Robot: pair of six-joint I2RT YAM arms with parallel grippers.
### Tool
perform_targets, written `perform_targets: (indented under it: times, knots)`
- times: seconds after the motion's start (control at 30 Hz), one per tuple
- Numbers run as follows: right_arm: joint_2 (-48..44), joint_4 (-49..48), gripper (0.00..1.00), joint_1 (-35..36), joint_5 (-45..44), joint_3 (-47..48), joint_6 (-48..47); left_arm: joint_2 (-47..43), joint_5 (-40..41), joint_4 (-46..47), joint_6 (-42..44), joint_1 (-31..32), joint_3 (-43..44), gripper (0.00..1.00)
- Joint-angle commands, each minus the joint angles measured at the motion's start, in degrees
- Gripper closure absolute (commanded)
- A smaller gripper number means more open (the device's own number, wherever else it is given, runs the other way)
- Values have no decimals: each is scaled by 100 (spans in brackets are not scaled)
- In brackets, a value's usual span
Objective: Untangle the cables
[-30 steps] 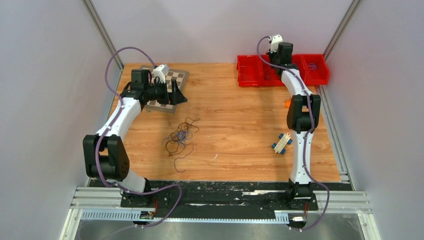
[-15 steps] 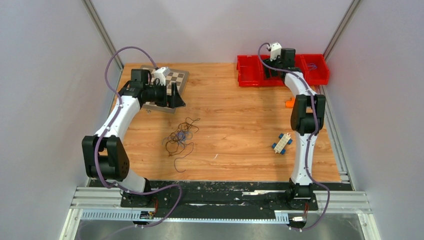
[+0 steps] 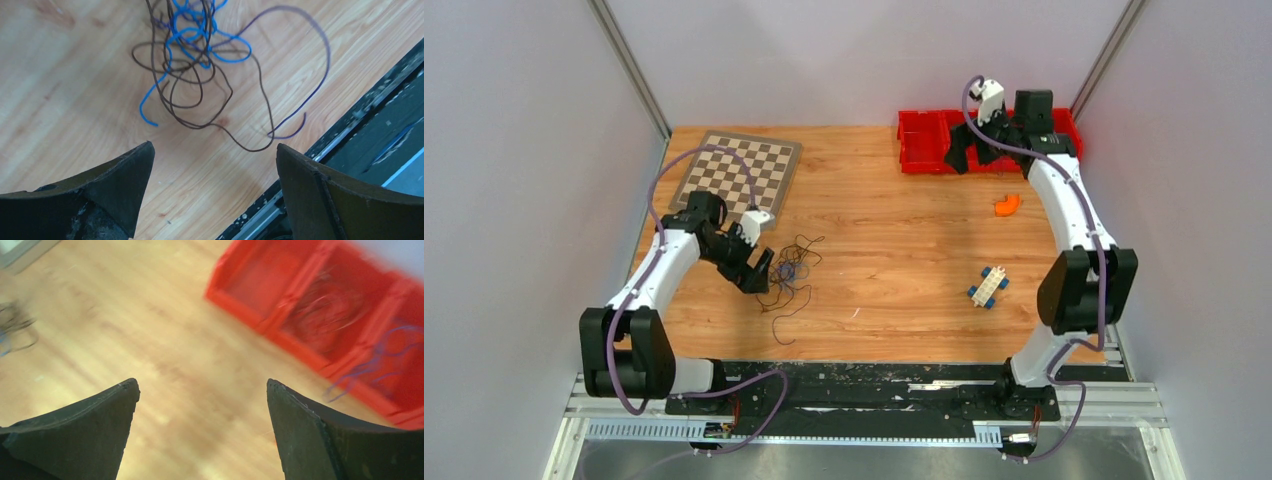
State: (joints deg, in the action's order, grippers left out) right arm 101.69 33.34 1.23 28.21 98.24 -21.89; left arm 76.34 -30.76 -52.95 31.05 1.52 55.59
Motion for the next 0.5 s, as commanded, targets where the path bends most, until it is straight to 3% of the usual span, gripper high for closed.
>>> perform_targets:
  times: [0.0,0.17,0.27,0.33,0.37,0.4,0.43,0.47]
  knots:
    - [-751,804,0,131,784,-857,287,156,421,419,692,222,-316,1]
    - [-1281,849,0,125,750,-1341,404,996,734,1120,245,761,-275,7]
    - [-1312,837,0,126,783,-1460,477,1719,1101,1245,66,1216,78,17]
    - [-1245,830,1,128,810,-1538,527,2083,1060,1242,-113,1439,403,35]
    - [-1203,840,2,121,847,-1569,564,2195,999,1212,-163,1518,542,53]
    - [-1184,834,3,113,942,-1621,578,2428,965,1092,-199,1705,837,63]
    - [-1185,831,5,96,1039,-1679,587,2508,940,1018,-210,1835,996,85]
    - [-1215,789,7,83,1136,-1751,621,2610,910,840,-208,2105,1364,93]
